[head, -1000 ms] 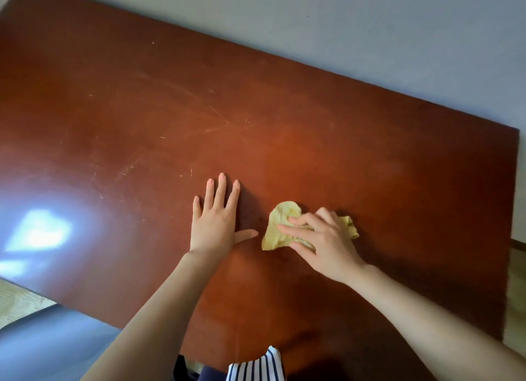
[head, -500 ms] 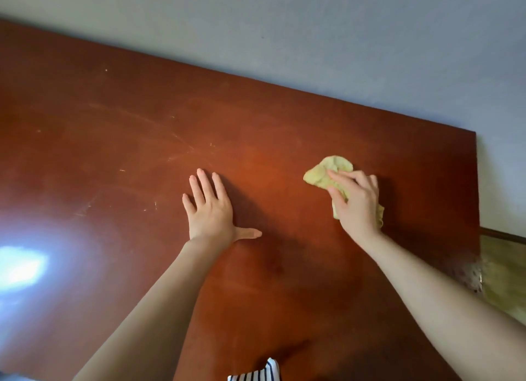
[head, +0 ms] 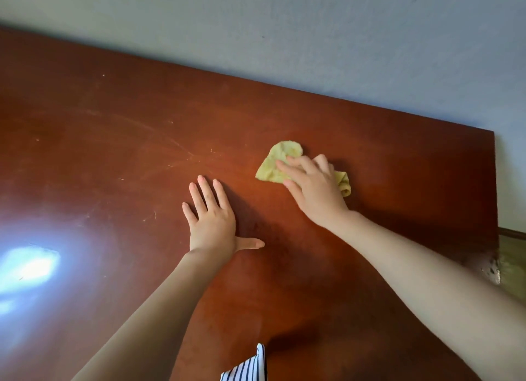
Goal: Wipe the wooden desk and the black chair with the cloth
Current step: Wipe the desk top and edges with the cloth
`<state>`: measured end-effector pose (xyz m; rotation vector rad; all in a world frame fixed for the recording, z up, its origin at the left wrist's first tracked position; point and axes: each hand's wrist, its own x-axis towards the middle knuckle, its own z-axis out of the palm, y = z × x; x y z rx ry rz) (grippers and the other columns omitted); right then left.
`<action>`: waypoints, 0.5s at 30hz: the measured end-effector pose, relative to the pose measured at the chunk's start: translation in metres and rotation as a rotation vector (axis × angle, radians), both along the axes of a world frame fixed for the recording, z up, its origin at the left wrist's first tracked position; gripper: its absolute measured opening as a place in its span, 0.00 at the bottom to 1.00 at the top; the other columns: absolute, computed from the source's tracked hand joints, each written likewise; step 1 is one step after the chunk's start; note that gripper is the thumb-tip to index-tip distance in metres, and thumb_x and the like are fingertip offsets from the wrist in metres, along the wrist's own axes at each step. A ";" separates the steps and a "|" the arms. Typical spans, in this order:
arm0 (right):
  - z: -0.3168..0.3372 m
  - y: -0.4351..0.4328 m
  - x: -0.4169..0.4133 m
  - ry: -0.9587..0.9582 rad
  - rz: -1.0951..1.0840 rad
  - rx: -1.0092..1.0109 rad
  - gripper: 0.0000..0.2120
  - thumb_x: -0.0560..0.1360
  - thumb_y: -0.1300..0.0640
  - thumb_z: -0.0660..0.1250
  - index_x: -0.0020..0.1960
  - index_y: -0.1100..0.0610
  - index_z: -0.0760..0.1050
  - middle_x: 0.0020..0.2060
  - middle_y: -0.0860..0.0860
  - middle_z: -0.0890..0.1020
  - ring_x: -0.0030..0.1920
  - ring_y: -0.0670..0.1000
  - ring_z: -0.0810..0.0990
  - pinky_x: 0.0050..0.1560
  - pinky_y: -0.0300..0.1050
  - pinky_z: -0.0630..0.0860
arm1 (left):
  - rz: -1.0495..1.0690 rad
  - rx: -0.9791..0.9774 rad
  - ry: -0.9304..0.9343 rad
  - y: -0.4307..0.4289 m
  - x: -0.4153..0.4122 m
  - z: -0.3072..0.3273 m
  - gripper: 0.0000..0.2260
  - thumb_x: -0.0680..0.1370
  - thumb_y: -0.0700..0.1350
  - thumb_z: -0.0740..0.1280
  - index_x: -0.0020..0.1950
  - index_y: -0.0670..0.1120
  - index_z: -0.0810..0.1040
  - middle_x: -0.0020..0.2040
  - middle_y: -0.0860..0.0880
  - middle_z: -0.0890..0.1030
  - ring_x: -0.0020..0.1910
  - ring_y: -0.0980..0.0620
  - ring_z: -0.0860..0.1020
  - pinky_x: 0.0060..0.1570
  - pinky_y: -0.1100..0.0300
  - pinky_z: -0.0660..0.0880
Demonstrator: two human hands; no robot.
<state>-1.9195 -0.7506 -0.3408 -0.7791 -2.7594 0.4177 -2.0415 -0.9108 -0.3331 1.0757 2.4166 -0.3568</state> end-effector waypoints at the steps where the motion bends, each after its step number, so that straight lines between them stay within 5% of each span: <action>1: 0.002 -0.008 0.009 -0.004 0.069 -0.003 0.18 0.75 0.57 0.68 0.65 0.51 0.75 0.58 0.50 0.79 0.47 0.57 0.71 0.47 0.51 0.71 | 0.000 0.003 -0.002 0.000 0.000 0.000 0.67 0.56 0.78 0.62 0.74 0.36 0.32 0.75 0.33 0.36 0.74 0.34 0.38 0.71 0.39 0.49; 8: 0.001 -0.032 0.076 -0.017 0.310 0.017 0.20 0.69 0.61 0.74 0.60 0.53 0.79 0.54 0.50 0.82 0.47 0.55 0.77 0.47 0.52 0.76 | -0.040 0.022 0.019 -0.006 0.001 0.005 0.65 0.58 0.79 0.60 0.75 0.37 0.34 0.75 0.34 0.38 0.75 0.34 0.40 0.72 0.40 0.50; 15: 0.004 0.014 0.073 0.030 -0.057 0.005 0.19 0.68 0.67 0.74 0.58 0.54 0.81 0.53 0.52 0.82 0.45 0.60 0.76 0.43 0.55 0.75 | -0.083 -0.053 0.077 0.002 0.000 0.007 0.66 0.57 0.80 0.57 0.74 0.34 0.36 0.75 0.30 0.41 0.74 0.31 0.45 0.70 0.39 0.56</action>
